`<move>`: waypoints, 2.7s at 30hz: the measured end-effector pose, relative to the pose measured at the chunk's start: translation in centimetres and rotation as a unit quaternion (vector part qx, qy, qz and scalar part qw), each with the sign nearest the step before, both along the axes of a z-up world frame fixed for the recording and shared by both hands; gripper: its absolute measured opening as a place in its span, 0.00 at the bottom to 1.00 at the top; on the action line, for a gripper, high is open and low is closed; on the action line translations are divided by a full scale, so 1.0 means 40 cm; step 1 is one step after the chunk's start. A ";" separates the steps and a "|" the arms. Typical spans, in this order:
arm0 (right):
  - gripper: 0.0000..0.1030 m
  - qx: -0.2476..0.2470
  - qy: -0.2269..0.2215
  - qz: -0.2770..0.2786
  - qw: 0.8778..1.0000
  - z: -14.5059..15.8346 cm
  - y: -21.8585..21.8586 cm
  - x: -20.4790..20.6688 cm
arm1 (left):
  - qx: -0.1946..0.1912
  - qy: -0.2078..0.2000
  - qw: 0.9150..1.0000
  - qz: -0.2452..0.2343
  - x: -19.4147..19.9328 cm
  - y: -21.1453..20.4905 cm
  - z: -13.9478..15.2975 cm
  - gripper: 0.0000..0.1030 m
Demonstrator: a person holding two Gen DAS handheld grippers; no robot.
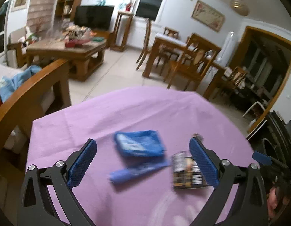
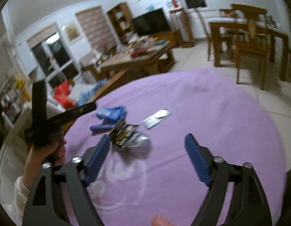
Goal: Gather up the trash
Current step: 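Grasp the blue packet with the left tool while the right tool grasps a black battery card, then carry the blue packet and battery card over the black bin and open both tools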
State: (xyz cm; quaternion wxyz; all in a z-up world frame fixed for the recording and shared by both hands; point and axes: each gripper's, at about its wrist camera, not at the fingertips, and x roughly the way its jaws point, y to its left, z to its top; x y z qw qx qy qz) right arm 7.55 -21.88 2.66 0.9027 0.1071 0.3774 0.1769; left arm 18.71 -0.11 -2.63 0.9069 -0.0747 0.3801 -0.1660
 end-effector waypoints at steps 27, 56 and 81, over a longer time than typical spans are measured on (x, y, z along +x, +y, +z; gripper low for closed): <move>0.11 -0.055 0.049 0.076 0.994 -0.119 0.192 0.149 | -0.015 0.017 0.997 -0.075 0.059 0.014 -0.061 0.25; 0.11 0.041 -0.001 -0.004 0.999 0.007 -0.154 -0.133 | 0.075 0.020 0.982 -0.175 -0.137 -0.165 -0.058 0.28; 0.11 0.087 -0.087 -0.114 0.986 0.113 -0.471 -0.339 | -0.021 -0.078 0.971 -0.226 -0.253 -0.398 0.107 0.23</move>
